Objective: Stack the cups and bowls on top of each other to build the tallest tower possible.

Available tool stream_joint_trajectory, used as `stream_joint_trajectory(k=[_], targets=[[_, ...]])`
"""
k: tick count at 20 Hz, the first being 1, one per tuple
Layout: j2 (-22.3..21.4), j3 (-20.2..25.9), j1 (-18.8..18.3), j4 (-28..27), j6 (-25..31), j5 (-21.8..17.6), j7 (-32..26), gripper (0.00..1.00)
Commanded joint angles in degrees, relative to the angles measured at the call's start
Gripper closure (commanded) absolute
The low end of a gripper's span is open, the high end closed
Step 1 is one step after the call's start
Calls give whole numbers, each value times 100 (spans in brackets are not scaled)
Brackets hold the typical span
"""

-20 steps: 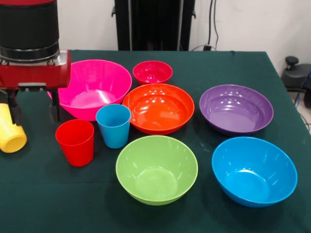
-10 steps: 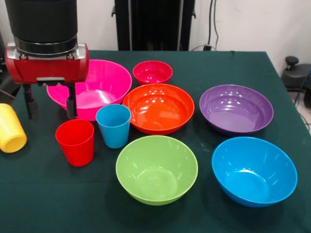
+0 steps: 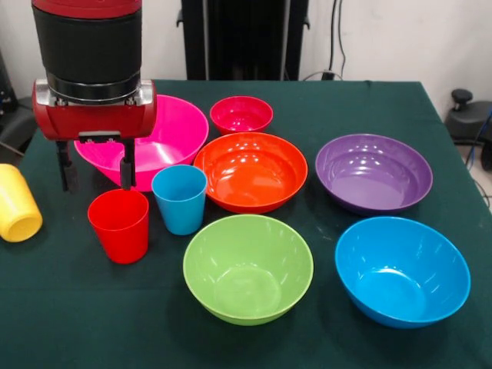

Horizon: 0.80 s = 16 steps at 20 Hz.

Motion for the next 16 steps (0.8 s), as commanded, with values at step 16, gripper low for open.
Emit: stream_joint_trajectory(k=[16], targets=[[776, -302, 331, 388, -648, -438, 431, 0]])
